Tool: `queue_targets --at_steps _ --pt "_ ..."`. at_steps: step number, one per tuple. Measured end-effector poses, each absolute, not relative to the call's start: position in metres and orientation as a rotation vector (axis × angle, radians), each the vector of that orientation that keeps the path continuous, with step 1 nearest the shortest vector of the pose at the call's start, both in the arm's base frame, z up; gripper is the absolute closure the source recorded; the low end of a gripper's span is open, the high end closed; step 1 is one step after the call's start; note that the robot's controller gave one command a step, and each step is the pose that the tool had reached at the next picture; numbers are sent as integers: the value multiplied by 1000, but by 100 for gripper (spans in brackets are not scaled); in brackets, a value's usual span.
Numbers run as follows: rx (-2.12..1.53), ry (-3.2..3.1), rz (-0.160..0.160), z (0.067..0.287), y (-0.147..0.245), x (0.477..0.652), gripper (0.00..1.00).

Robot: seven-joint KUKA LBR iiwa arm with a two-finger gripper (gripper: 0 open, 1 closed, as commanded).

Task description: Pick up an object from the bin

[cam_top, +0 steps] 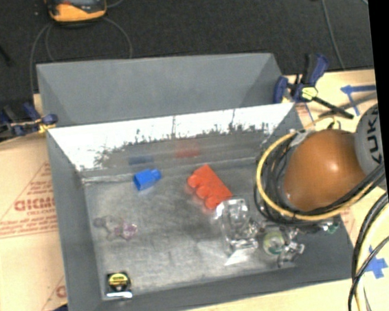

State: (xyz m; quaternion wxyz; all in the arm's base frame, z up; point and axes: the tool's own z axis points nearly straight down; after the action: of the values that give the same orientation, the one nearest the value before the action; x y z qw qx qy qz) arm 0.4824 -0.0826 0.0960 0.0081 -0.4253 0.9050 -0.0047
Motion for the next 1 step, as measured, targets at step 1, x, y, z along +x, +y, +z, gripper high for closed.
queue_targets --at_steps 1 --pt "-1690 2631 -10 90 -67 487 0"
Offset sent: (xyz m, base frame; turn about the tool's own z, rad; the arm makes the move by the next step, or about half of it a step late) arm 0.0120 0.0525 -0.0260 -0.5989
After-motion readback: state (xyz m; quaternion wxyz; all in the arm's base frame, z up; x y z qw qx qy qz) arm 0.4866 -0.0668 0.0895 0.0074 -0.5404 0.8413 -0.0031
